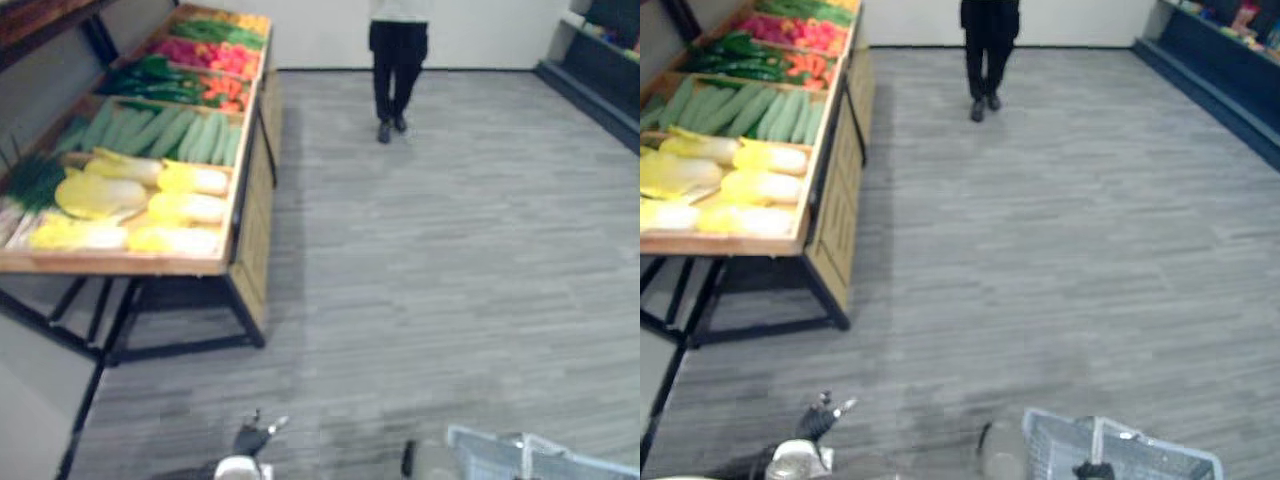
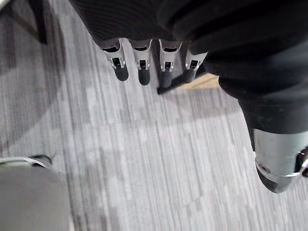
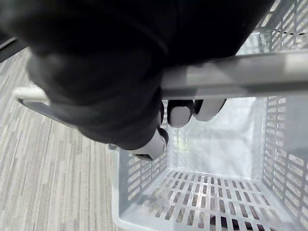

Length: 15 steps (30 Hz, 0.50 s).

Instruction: Pick vegetable in the basket

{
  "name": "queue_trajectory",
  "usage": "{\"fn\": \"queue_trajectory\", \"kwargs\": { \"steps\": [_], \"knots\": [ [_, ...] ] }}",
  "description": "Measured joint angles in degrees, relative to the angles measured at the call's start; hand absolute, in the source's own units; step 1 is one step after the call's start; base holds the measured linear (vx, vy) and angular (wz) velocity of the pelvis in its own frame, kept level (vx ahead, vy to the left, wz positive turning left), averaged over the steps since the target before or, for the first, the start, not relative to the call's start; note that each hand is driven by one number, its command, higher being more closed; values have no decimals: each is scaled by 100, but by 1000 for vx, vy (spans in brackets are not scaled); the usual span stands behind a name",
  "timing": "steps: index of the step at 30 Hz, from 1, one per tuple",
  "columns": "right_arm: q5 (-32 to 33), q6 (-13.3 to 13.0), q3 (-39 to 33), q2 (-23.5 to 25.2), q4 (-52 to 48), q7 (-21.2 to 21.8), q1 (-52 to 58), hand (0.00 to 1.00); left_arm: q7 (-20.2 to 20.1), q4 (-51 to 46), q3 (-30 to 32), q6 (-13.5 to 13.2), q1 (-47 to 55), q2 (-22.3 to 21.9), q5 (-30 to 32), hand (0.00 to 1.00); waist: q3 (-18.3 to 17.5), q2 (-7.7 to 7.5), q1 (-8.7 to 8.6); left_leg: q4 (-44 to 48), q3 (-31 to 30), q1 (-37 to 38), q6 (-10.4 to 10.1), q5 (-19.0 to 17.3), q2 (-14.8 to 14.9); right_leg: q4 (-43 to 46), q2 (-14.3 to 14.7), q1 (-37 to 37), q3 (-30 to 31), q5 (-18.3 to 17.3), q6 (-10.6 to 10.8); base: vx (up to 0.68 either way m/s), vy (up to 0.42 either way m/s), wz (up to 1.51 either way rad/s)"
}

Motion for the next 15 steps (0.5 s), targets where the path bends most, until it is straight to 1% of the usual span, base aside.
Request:
{"fn": "queue_trajectory", "kwargs": {
  "steps": [1,2,3,4,5,6,7,8,9,10,11,12,13,14,15],
  "knots": [
    [1,-19,0,-2,1,-1,-33,100,0,2,0,1,-18,-30,8,0,22,38,-10,-116,-6,109,-24,11,81,-413,57,-90,-84,15,1,520,-217,31],
    [1,-69,6,-1,2,0,-95,100,0,26,-11,1,-83,-78,11,0,78,133,-82,-317,-38,295,-121,18,268,-1269,188,-257,-148,109,79,632,-293,40],
    [8,-99,6,14,5,0,-130,100,-7,60,-18,0,-156,-90,29,0,111,190,-146,-500,-72,461,-202,22,412,-2266,235,-359,-55,497,121,535,-279,48],
    [13,-106,6,27,11,5,-119,100,-11,64,-18,-5,-182,-93,65,0,101,171,-157,-575,-99,548,-219,18,439,-2755,229,-379,76,732,138,559,-343,45],
    [19,-109,0,45,49,6,-91,100,-8,82,-15,-11,-195,-86,104,0,79,115,-158,-641,-141,694,-277,-15,454,-3227,195,-423,314,980,210,484,-316,32],
    [45,-108,-9,31,85,-1,-36,100,-6,182,-5,-20,-197,-98,108,0,79,92,-140,-558,-183,867,-396,-86,512,-3057,227,-418,420,1506,238,646,-412,27],
    [59,-115,-10,3,162,-5,-102,100,-11,313,-2,-16,-199,-129,119,0,97,195,-156,-69,-262,848,-463,-37,733,-2525,337,-460,523,1585,2,658,-442,21],
    [56,-129,-9,-50,193,-2,-103,100,-9,372,1,-15,-190,-157,123,0,68,254,-185,583,-393,640,-635,117,891,-2207,405,-463,507,1461,-185,758,-561,12],
    [54,-140,-4,-167,259,7,-110,100,-7,392,11,-23,-176,-240,120,0,77,404,-206,1650,-634,210,-755,457,1149,-1975,529,-312,371,1112,-263,717,-542,14],
    [55,-135,21,-257,279,33,-113,100,-4,398,56,-24,-169,-335,112,0,146,499,-210,2882,-842,-311,-885,962,1419,-1986,703,-16,283,832,-404,588,-409,8],
    [55,-114,69,-282,294,40,-148,100,-5,397,58,-22,-162,-365,107,0,177,551,-200,3529,-894,-540,-949,965,1528,-2046,790,190,268,806,-446,568,-316,4],
    [50,-96,129,-307,341,54,-170,100,-15,378,160,-25,-159,-410,49,0,218,605,-177,4308,-896,-819,-950,841,1629,-2255,919,580,226,747,-499,533,-253,-8],
    [54,-93,274,-306,470,80,-191,100,-6,313,260,-25,-167,-413,15,0,240,562,-88,4798,-785,-1117,-939,625,1565,-2762,1010,1287,191,743,-506,519,-231,-7],
    [54,-93,279,-304,501,91,-227,100,7,267,305,-30,-154,-418,-6,0,242,529,-71,4783,-645,-1232,-916,556,1533,-2964,1021,1537,189,766,-471,484,-178,-4],
    [52,-93,283,-265,499,100,-287,100,10,184,401,-67,-133,-457,-14,0,257,477,-44,4492,-278,-1477,-867,464,1457,-3357,1020,1933,177,776,-444,360,-118,-1]
  ]
}}
